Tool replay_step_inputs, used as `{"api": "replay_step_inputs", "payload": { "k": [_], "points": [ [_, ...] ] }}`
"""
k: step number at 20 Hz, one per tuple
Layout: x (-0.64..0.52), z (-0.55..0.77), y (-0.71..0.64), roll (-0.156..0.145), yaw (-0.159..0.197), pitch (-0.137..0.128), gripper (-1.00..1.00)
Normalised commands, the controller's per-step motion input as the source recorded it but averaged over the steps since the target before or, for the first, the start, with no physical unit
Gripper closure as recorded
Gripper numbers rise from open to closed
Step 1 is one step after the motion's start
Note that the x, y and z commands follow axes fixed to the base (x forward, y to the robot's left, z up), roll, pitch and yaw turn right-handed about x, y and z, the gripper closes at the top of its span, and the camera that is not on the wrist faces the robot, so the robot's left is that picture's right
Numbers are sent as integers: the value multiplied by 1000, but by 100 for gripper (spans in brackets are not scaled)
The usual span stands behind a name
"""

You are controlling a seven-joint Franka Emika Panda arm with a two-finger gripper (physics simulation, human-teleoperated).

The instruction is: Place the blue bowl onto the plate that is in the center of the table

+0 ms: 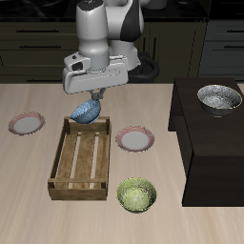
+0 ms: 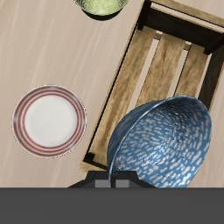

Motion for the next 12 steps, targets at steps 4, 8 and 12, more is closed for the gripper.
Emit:
{"api": "replay_step_inputs", "payload": {
  "k": [4, 8, 12],
  "points": [
    [32, 249, 69, 8, -2, -25, 100],
    [112, 237, 304, 42, 17, -23, 100],
    [169, 89, 361, 31, 1, 6, 100]
  ]
}}
